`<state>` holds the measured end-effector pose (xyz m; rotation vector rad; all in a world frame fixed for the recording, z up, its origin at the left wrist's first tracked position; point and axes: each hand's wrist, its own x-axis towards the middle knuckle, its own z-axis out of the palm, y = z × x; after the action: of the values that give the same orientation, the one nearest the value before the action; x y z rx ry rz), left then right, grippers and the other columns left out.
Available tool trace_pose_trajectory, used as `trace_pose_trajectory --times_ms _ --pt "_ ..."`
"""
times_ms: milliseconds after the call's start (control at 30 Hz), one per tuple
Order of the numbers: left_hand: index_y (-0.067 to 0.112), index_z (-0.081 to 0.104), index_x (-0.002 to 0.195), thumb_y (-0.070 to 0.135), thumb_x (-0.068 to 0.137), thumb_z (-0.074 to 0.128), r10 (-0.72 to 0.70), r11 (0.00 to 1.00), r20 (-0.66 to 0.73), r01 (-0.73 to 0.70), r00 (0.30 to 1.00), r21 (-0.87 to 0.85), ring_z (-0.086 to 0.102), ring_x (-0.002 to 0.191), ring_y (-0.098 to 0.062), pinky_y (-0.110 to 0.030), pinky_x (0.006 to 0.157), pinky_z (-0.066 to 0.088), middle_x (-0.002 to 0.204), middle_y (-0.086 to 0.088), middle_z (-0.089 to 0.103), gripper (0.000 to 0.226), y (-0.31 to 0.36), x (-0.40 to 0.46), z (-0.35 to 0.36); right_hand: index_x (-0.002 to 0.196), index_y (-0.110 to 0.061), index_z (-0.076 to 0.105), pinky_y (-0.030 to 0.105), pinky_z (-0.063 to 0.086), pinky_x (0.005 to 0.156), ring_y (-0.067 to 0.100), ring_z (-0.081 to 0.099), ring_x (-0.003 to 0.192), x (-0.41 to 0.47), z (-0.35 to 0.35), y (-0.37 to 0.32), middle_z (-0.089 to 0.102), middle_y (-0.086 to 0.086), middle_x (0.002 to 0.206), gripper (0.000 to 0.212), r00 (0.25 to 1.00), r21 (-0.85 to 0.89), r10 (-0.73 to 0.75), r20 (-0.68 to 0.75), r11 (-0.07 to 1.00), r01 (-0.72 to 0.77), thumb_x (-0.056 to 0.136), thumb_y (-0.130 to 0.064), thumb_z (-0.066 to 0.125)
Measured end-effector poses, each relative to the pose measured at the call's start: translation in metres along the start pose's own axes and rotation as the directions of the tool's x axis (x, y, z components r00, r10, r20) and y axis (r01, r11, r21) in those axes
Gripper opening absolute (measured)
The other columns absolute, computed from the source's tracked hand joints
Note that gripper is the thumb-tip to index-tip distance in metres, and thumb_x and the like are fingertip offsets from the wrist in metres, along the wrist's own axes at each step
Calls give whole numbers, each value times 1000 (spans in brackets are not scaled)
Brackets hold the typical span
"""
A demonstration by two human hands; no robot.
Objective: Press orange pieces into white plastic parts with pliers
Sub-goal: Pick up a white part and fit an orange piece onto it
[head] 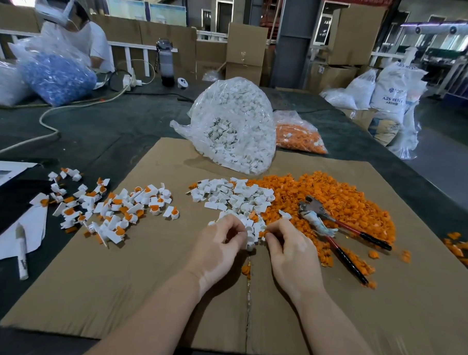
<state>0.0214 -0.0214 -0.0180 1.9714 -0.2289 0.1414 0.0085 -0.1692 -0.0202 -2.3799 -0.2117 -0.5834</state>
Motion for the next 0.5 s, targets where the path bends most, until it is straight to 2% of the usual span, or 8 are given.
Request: trace_pose_trajectory --times_ms 100,200,400,500 --pt "33 51 74 19 92 54 31 994 37 -35 999 108 52 70 0 -14 63 38 71 12 59 22 -1 3 1 90 -9 63 31 48 70 14 58 81 1 -1 0 64 -3 82 4 1000 16 -4 -5 1000 4 89 -9 59" --pt "33 52 76 20 92 54 58 994 1 -57 998 96 52 72 1 -9 63 37 70 14 58 21 -3 4 2 91 -10 64 32 50 73 13 59 82 1 -1 -1 65 -3 83 6 1000 71 9 -3 997 -9 90 -9 59" --pt "28 57 80 12 91 57 4 996 -55 -9 998 -91 63 61 -6 -12 62 45 62 7 62 19 -4 2 4 90 -12 67 26 50 71 8 62 78 1 -2 0 67 -6 80 5 998 177 60 -23 983 -55 88 -12 63" --pt "29 55 84 7 87 62 -38 985 -72 26 997 -168 65 61 -3 -13 66 48 71 5 58 24 -2 2 3 86 -14 67 25 48 66 4 60 72 1 -1 1 66 -9 75 3 998 173 53 -41 984 -46 87 -15 64"
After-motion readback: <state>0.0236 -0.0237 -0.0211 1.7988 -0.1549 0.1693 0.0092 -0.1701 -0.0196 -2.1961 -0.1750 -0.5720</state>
